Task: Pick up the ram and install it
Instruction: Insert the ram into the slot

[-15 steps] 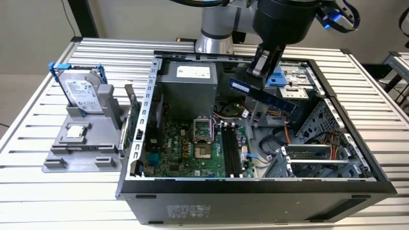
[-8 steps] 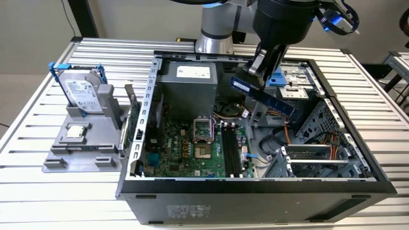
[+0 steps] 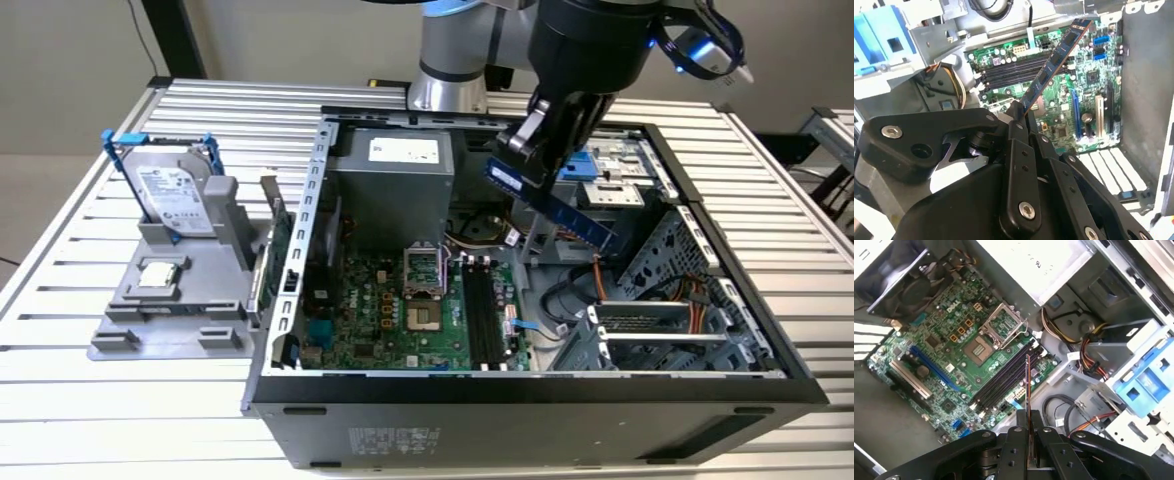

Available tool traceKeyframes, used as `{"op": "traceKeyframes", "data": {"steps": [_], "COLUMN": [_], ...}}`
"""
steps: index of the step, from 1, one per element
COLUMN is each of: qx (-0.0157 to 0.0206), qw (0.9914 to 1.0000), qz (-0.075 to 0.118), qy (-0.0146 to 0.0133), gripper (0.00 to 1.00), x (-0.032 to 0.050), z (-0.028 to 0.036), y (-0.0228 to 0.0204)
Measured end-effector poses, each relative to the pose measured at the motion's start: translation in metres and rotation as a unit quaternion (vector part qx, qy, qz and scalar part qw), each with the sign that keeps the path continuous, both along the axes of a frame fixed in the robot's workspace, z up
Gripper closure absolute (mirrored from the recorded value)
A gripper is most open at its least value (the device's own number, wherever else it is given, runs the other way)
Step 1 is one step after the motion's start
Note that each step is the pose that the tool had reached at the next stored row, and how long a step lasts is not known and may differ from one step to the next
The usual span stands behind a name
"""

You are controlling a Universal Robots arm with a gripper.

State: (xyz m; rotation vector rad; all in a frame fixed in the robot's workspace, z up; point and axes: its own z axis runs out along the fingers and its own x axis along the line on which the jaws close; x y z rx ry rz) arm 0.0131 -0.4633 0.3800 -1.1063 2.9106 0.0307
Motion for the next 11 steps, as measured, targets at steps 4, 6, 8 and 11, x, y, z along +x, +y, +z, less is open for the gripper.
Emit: {"op": "traceKeyframes", "data": {"steps": [4, 6, 8, 11], "qx": [0.0, 0.0, 0.0, 0.0], "qw": [0.99937, 0.99855, 0.99741, 0.99513], "qz": [-0.036, -0.054, -0.072, -0.099], "qy": [0.0, 0.0, 0.0, 0.0], "gripper": [1.0, 1.0, 1.0, 1.0], "x": [0.0, 0.0, 0.0, 0.0], "z": [-0.0002, -0.0003, -0.0004, -0.0006], "y": [0.0, 0.0, 0.0, 0.0]}}
